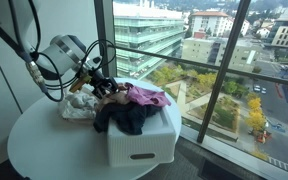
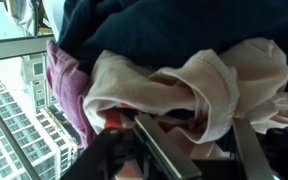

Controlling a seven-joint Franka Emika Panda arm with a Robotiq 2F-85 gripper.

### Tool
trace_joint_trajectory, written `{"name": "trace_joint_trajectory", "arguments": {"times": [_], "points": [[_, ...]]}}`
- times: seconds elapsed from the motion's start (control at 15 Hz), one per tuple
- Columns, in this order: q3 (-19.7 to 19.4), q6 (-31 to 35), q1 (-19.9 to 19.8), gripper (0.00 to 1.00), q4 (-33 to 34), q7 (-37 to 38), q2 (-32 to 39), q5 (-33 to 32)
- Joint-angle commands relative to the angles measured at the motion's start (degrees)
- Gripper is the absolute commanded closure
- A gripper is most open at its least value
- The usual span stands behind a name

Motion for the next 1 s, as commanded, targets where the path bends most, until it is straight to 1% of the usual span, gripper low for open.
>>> {"name": "trace_joint_trajectory", "arguments": {"times": [0.0,0.13,0.2,0.27,0.33,0.4,0.47,0.73,0.93], "points": [[0.05,0.79,-0.31,0.74,0.23,-0.16,-1.2,-0.21],[0.14,-0.09,-0.03,0.88,0.79,-0.38,-2.24,-0.58],[0.31,-0.26,-0.12,0.96,1.08,-0.9,-3.03,0.17],[0.43,-0.47,-0.07,0.99,1.41,-0.9,-3.77,0.4],[0.57,-0.44,0.08,1.0,1.66,-0.66,-4.74,0.07],[0.54,-1.0,0.53,1.0,2.1,0.14,-5.38,-1.62],[0.72,-0.77,1.05,0.97,2.44,0.75,-6.72,-3.94],[2.49,0.25,1.67,0.97,5.37,1.98,-10.79,-10.61],[4.3,1.72,1.71,0.97,8.34,1.64,-12.58,-11.04]]}}
